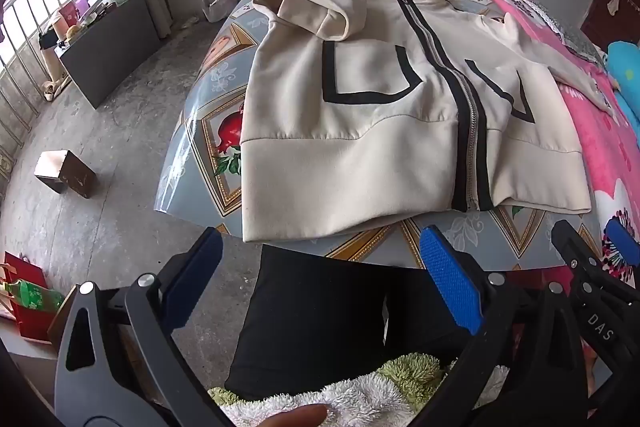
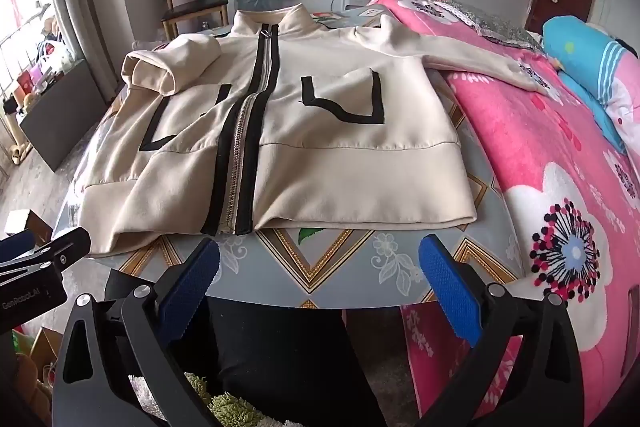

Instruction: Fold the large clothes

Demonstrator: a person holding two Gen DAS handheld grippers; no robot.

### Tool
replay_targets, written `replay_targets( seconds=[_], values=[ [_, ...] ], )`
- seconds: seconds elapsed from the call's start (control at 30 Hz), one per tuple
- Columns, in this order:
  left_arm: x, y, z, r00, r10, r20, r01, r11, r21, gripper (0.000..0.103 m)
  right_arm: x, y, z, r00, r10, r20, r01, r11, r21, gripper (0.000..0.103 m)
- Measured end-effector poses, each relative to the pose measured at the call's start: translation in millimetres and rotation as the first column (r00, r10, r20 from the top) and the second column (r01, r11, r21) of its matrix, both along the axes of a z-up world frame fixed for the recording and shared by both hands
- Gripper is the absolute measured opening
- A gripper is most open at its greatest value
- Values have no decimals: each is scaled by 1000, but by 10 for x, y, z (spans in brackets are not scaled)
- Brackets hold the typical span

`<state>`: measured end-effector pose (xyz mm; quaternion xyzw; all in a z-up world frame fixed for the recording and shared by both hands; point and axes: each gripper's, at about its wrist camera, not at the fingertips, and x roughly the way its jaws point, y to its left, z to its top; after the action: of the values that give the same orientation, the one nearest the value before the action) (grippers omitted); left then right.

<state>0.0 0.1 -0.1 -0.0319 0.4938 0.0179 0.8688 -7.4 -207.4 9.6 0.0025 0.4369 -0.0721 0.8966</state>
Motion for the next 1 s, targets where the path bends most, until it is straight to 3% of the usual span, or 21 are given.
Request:
replay_targets(
  seconds=[1.0],
  values=[
    [-6,39,-21,1000,3,-3,-3,1000,2,96,4,40,48,1000,10,1,-10,1000,-12,97]
  ],
)
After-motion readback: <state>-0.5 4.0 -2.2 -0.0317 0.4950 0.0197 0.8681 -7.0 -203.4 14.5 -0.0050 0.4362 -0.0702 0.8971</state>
